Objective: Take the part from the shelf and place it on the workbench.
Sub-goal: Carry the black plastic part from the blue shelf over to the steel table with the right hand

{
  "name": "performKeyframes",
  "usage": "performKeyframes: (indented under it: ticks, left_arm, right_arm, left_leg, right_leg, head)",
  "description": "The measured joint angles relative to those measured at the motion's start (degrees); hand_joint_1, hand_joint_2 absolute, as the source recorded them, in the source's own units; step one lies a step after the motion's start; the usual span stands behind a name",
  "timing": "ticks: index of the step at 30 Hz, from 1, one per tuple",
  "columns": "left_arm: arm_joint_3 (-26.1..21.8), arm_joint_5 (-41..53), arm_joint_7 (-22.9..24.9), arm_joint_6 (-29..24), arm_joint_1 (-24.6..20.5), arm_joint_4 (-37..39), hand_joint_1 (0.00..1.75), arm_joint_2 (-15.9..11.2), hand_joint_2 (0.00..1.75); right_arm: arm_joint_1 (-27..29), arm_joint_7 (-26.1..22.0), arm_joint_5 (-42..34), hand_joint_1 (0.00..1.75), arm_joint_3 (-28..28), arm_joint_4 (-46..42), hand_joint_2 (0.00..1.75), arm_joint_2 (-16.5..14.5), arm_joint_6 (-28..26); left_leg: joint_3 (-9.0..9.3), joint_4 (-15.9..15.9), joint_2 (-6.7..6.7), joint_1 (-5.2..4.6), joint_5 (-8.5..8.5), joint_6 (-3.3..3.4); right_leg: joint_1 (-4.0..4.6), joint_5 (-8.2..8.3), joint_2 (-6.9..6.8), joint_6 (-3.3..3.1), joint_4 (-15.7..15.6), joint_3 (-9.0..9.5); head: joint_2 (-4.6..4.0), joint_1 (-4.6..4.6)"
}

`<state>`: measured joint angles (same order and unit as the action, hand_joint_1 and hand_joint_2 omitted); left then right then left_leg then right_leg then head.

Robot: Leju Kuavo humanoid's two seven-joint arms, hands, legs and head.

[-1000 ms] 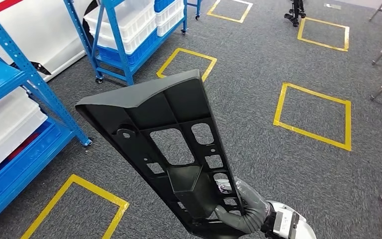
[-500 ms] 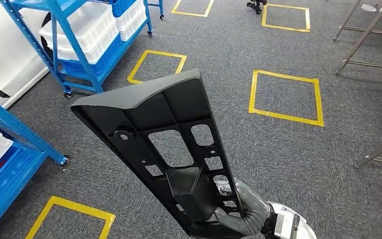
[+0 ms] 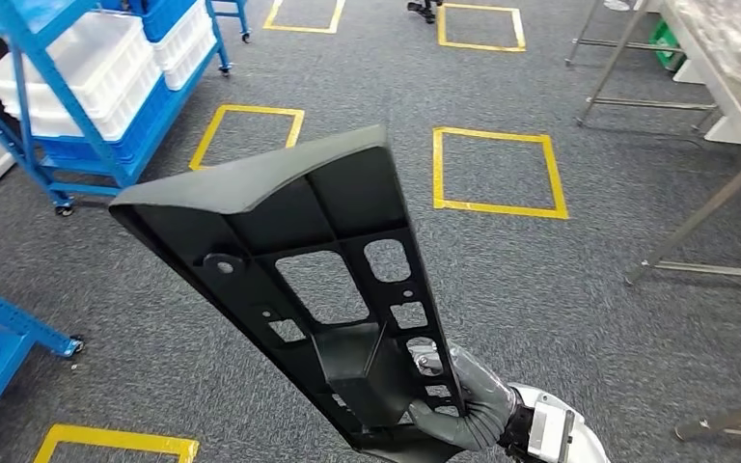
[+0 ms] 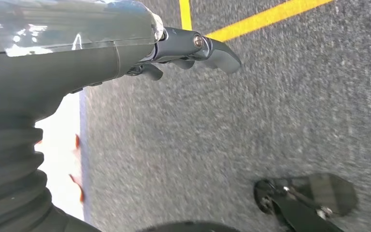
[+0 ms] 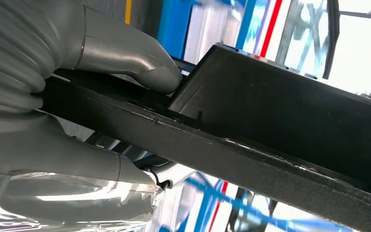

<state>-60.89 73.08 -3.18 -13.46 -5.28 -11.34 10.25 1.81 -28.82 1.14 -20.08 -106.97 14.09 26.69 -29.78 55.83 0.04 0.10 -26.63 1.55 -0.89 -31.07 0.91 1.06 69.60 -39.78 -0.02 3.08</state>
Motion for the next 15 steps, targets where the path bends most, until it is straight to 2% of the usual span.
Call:
performKeyframes:
  ticks: [1, 2, 3, 4, 5, 7, 8, 10, 11, 13, 14, 15]
  left_arm:
    - [-0.01, 0.03, 0.1, -0.01, 0.11, 0.0, 0.0, -0.21, 1.75]
    - [-0.01, 0.06, 0.14, -0.01, 0.19, 0.0, 0.0, -0.41, 1.75]
    - [-0.01, 0.08, 0.14, -0.01, 0.21, 0.0, 0.0, -0.58, 1.75]
    - [-0.01, 0.09, 0.1, 0.0, 0.19, 0.0, 0.0, -0.71, 1.75]
    - [-0.01, 0.1, 0.01, 0.01, 0.17, 0.0, 0.0, -0.8, 1.75]
    - [-0.01, 0.19, -0.34, 0.07, 0.14, 0.0, 0.0, -0.94, 1.75]
    - [-0.01, 0.31, -0.53, 0.1, 0.13, 0.0, 0.0, -1.02, 1.75]
    - [-0.01, 0.56, -0.9, 0.16, 0.01, 0.0, 0.0, -1.11, 1.75]
    - [-0.01, 0.65, -1.15, 0.18, -0.06, 0.0, 0.0, -1.13, 1.75]
    - [0.01, 0.7, -1.86, 0.22, -0.14, 0.0, 0.0, -1.14, 1.75]
    - [0.01, 0.7, -2.2, 0.23, -0.12, 0.0, 0.0, -1.14, 1.75]
    - [0.02, 0.69, -2.51, 0.24, -0.08, 0.0, 0.0, -1.14, 1.75]
  right_arm:
    - [-0.01, 0.01, 0.03, 1.75, -0.01, 0.02, 1.75, -0.07, -0.26]
    - [0.09, 0.02, 0.07, 1.75, -0.01, 0.02, 1.75, -0.1, -0.47]
    - [0.21, 0.03, 0.1, 1.75, -0.01, 0.01, 1.75, -0.1, -0.63]
    - [0.29, 0.03, 0.13, 1.75, -0.01, -0.04, 1.75, -0.1, -0.79]
    - [0.34, 0.02, 0.16, 1.75, 0.0, -0.14, 1.75, -0.1, -0.97]
    - [0.38, -0.03, 0.28, 1.75, 0.01, -0.47, 1.75, -0.1, -1.34]
    - [0.46, -0.07, 0.35, 1.75, 0.02, -0.66, 1.75, -0.1, -1.46]
    - [0.79, -0.11, 0.57, 1.75, 0.05, -0.98, 1.75, -0.08, -1.6]
    - [1.02, -0.12, 0.71, 1.75, 0.06, -1.14, 1.75, -0.05, -1.63]
    - [1.32, -0.13, 0.92, 1.75, 0.06, -1.45, 1.75, 0.05, -1.71]
    - [1.42, -0.13, 0.96, 1.75, 0.05, -1.55, 1.75, 0.08, -1.74]
    - [1.5, -0.14, 0.97, 1.75, 0.05, -1.59, 1.75, 0.12, -1.74]
  left_leg:
    - [-0.02, 0.02, 0.69, -0.07, -0.06, 0.01]
    - [-0.01, 0.05, 1.36, -0.11, -0.14, -0.01]
    - [0.04, 0.09, 1.99, -0.12, -0.25, -0.09]
    - [0.17, 0.14, 2.61, -0.11, -0.4, -0.23]
    - [0.36, 0.22, 3.17, -0.14, -0.6, -0.42]
    - [0.62, 0.44, 4.15, -0.41, -1.12, -0.99]
    - [0.72, 0.51, 4.62, -0.53, -1.36, -1.31]
    - [0.97, 0.51, 5.65, -0.56, -1.68, -1.96]
    - [1.02, 0.82, 5.42, -0.42, -2.04, -2.33]
    - [-0.21, 4.09, 3.31, -0.17, -4.26, -2.94]
    - [-1.8, 7.58, 1.85, -0.04, -6.14, -3.14]
    - [-3.85, 11.82, 0.94, -0.02, -8.09, -3.25]
  right_leg:
    - [-0.13, -1.14, -0.39, 0.14, 3.33, -1.64]
    - [-0.25, -1.27, -0.61, 0.25, 4.95, -2.42]
    - [-0.34, -0.28, -0.83, 0.31, 4.15, -1.96]
    - [-0.4, 1.57, -1.3, 0.29, 1.02, -0.27]
    - [-0.39, 3.41, -2.39, 0.2, -3.37, 2.1]
    - [0.06, 5.3, -4.38, -0.29, -10.03, 5.63]
    - [0.3, 5.29, -4.77, -0.6, -11.24, 6.19]
    - [0.52, 5.21, -3.57, -1.26, -11.41, 6.07]
    - [0.46, 5.29, -2.94, -1.56, -11.55, 6.08]
    - [0.25, 5.5, -1.84, -2.24, -11.85, 6.21]
    - [0.25, 5.51, -1.34, -2.48, -11.89, 6.23]
    - [0.31, 5.49, -0.77, -2.67, -11.88, 6.23]
  head:
    - [0.0, 0.0]
    - [0.0, 0.01]
    - [0.0, 0.01]
    - [0.0, 0.01]
    - [0.0, 0.01]
    - [0.0, 0.01]
    - [0.0, 0.01]
    - [0.0, 0.01]
    - [0.0, 0.01]
    - [0.0, 0.01]
    - [0.0, 0.01]
    - [0.0, 0.01]
